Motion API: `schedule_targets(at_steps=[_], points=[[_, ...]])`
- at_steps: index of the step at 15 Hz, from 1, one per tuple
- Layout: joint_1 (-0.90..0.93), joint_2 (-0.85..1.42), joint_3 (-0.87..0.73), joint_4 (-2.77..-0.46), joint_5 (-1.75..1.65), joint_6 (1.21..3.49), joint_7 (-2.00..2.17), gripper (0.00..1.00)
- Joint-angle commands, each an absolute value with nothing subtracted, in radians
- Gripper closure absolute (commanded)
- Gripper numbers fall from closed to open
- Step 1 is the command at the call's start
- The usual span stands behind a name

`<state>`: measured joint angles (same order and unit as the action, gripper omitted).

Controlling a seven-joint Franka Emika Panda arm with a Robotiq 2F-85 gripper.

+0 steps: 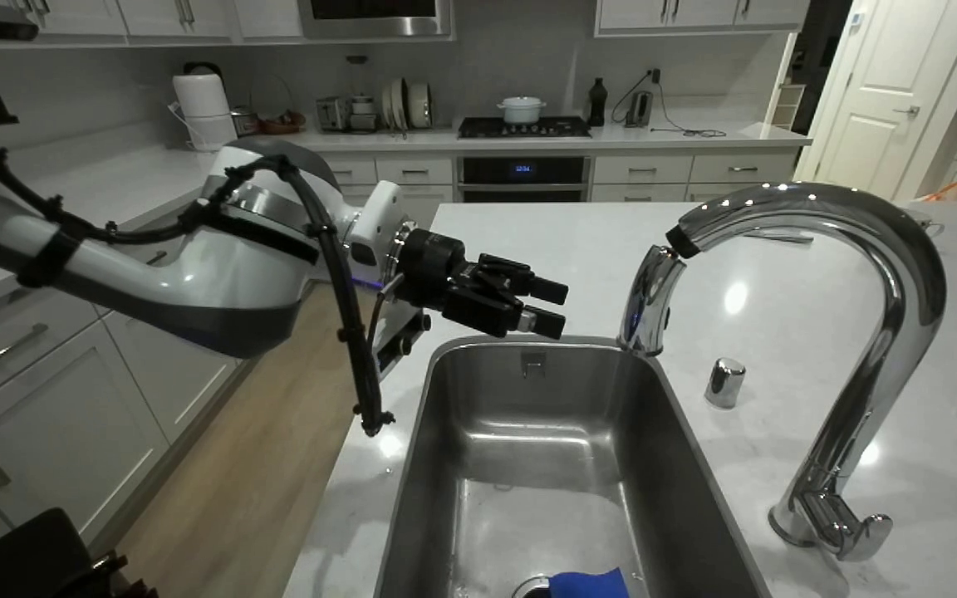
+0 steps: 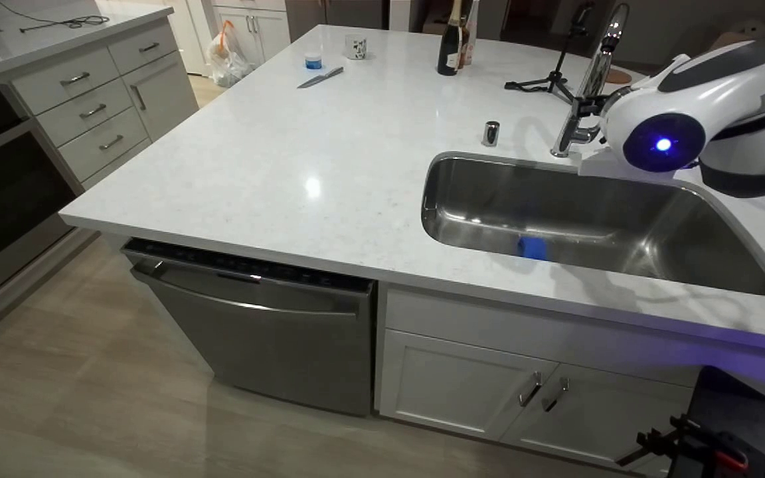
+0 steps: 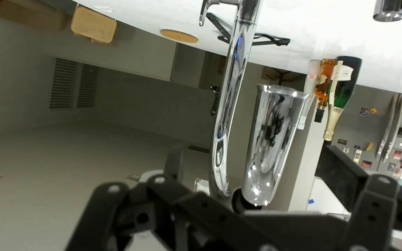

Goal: Push back the extendable spout

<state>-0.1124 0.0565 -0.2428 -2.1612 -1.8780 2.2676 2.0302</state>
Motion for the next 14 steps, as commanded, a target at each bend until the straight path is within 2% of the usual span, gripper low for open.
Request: schedule_targets(at_steps=[1, 14], points=[[-0.156, 0.095, -0.223, -2.107, -1.928, 2.314, 2.025, 0.00], [-0.221, 0.267, -0.197, -1.954, -1.968, 2.377, 2.024, 0.00]])
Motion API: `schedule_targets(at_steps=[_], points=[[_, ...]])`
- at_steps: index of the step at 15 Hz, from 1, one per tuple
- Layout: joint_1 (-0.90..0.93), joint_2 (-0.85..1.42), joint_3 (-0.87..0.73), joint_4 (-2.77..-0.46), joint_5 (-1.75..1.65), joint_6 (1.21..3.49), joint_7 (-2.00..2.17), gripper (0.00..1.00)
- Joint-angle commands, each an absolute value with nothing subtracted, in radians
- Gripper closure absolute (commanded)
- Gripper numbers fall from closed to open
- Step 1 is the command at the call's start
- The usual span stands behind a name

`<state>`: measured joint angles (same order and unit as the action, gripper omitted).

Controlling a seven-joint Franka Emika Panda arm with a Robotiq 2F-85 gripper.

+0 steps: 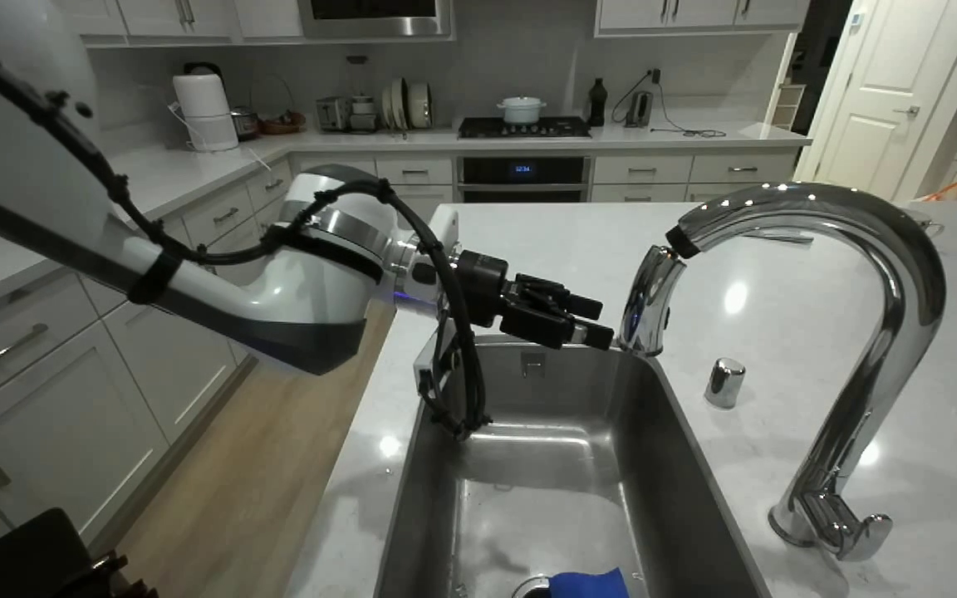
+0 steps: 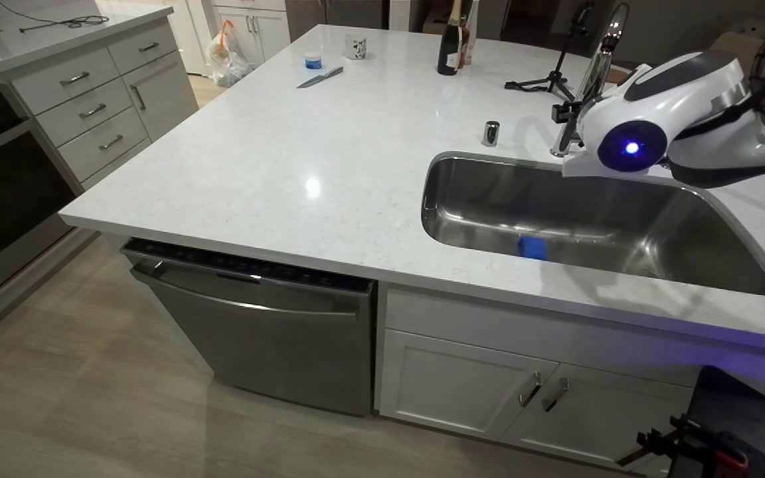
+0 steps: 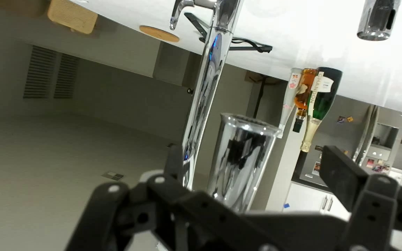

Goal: Push back the extendable spout

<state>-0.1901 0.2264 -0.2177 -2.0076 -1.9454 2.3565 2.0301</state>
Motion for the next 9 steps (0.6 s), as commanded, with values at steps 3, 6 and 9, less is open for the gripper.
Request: schedule_targets(at_steps=[3, 6, 9], points=[[-0.232, 0.294, -0.195, -1.922, -1.965, 2.368, 2.019, 0.00], [-0.239, 0.302, -0.193, -1.901, -1.965, 2.362, 2.016, 0.00], [-0.241, 0.306, -0.192, -1.885, -1.968, 2.358, 2.022, 0.00]])
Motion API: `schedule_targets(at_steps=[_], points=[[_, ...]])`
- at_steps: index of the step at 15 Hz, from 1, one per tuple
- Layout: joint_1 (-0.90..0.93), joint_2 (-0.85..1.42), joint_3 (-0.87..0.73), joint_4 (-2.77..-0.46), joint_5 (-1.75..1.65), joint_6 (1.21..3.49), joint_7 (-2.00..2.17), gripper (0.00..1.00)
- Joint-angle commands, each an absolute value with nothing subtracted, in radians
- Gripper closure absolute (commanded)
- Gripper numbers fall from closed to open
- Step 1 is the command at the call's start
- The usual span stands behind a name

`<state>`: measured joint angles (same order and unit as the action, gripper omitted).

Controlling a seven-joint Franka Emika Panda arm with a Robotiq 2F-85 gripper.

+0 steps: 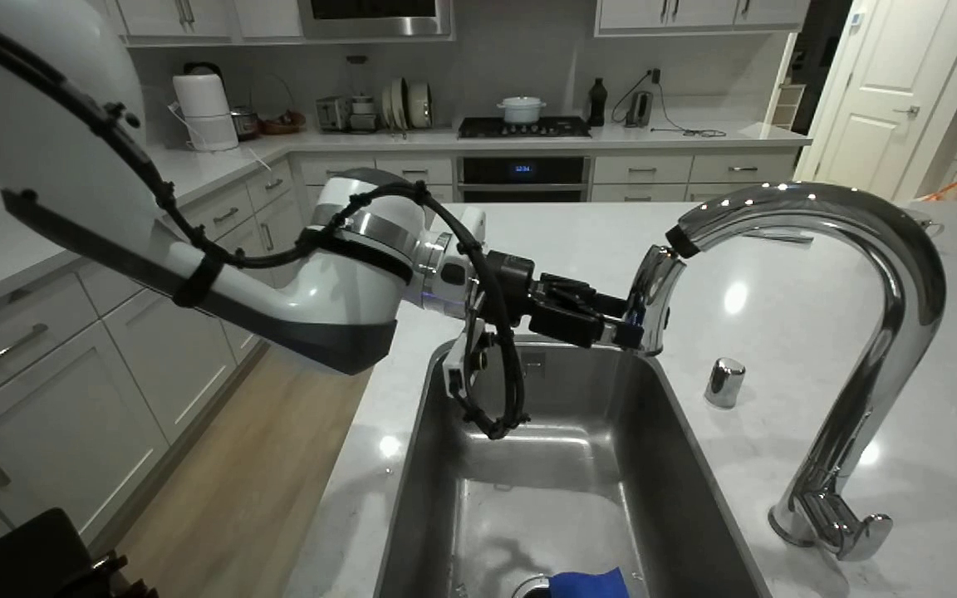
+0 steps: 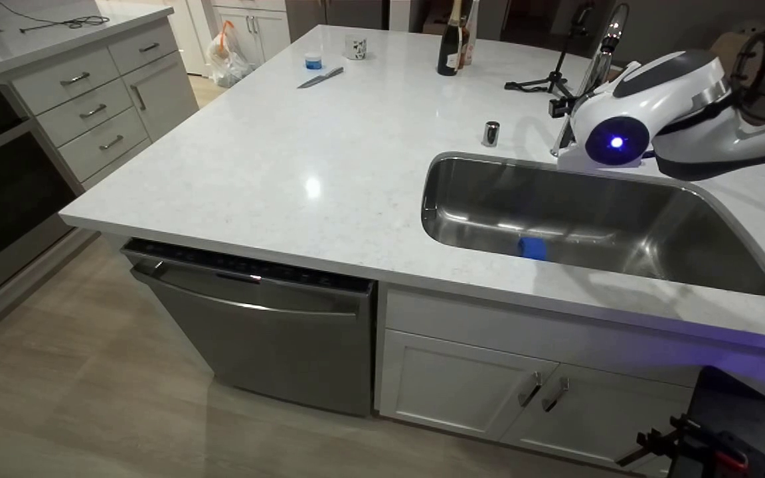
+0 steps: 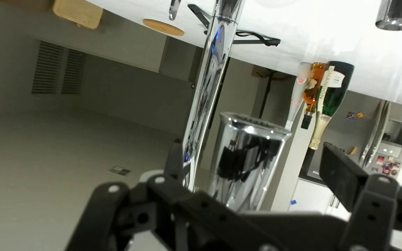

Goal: Push back the extendable spout

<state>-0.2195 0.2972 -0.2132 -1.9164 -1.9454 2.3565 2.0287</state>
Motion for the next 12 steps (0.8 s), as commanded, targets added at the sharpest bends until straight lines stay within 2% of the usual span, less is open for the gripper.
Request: schedule_targets(at_steps=[1, 2, 3, 5, 10, 12], points=[[-0.241, 0.305, -0.191, -1.882, -1.964, 2.357, 2.023, 0.00], [-0.242, 0.304, -0.191, -1.879, -1.963, 2.359, 2.022, 0.05], [-0.242, 0.303, -0.190, -1.878, -1.963, 2.358, 2.021, 0.25], [-0.243, 0.301, -0.189, -1.877, -1.963, 2.355, 2.021, 0.32], [-0.245, 0.291, -0.185, -1.882, -1.949, 2.363, 2.011, 0.70], [-0.249, 0.286, -0.185, -1.884, -1.943, 2.369, 2.011, 0.77]])
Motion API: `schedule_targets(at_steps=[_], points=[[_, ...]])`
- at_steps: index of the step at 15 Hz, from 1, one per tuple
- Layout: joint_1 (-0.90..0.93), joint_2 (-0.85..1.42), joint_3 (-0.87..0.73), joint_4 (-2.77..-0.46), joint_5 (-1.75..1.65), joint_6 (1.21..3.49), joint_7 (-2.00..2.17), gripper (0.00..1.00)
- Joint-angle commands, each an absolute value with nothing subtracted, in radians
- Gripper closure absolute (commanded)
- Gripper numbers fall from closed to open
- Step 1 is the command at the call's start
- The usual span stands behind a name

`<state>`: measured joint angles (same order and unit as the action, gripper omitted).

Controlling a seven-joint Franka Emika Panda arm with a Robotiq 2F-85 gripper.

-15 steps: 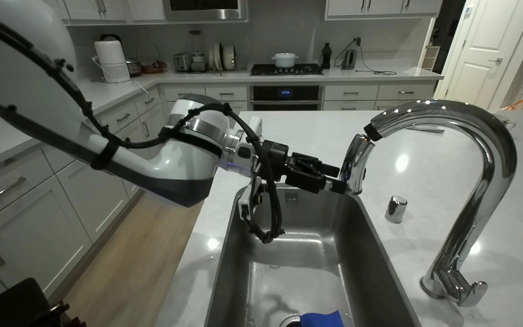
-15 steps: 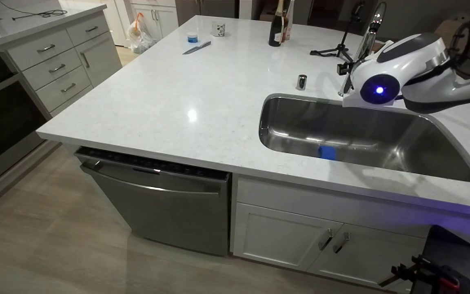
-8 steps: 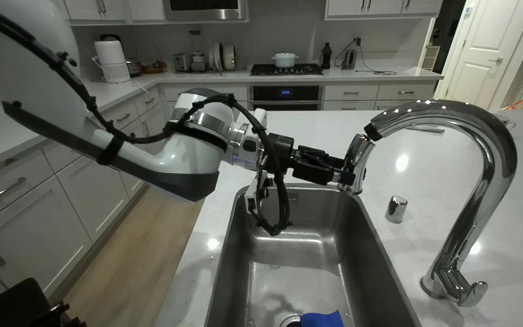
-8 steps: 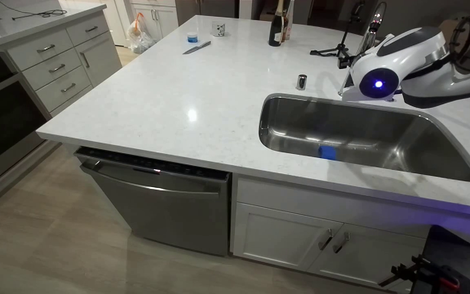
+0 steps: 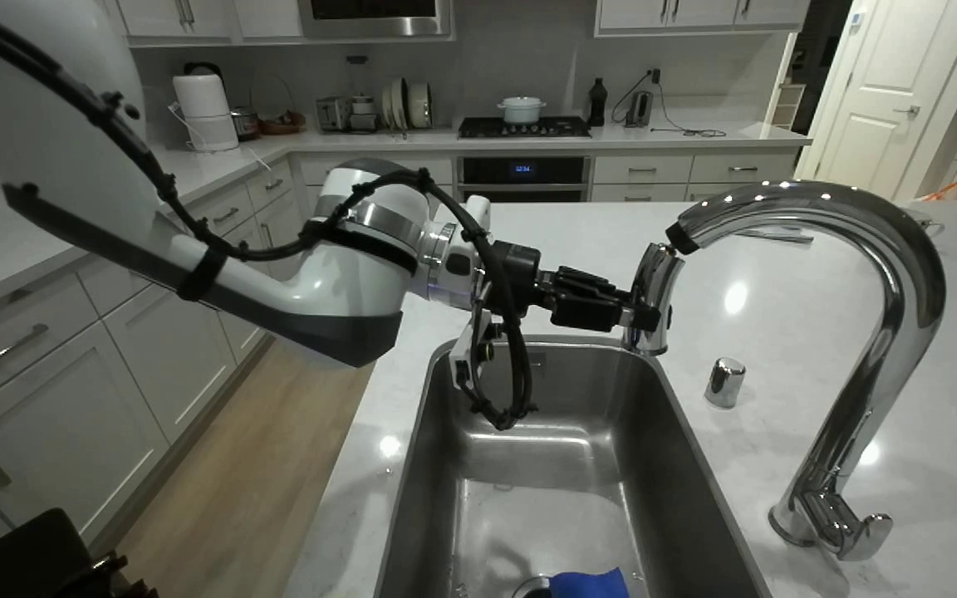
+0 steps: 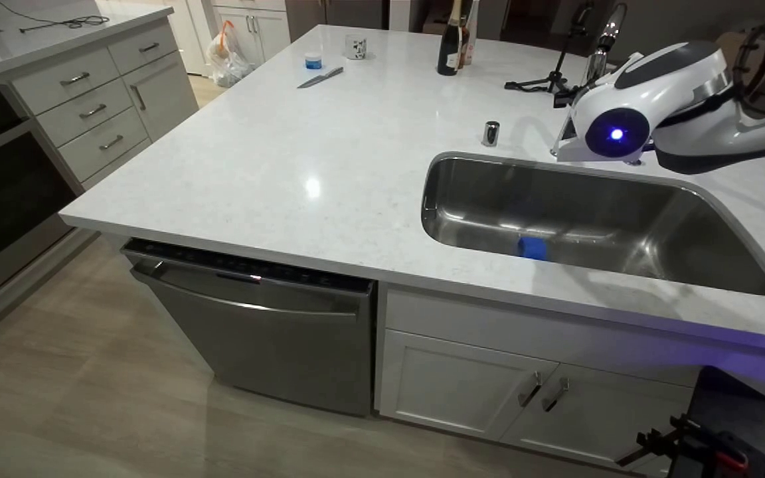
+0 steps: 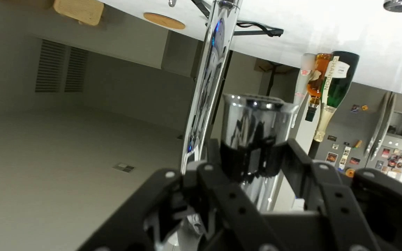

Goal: Push back the extendable spout

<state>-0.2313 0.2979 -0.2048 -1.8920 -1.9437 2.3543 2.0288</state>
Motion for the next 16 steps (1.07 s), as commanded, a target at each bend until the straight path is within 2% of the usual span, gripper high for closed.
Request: schedule_targets(at_steps=[1, 16], points=[[-0.251, 0.284, -0.185, -1.885, -1.940, 2.372, 2.010, 0.78], [-0.266, 0.217, -0.178, -1.937, -1.691, 2.562, 2.074, 0.78]])
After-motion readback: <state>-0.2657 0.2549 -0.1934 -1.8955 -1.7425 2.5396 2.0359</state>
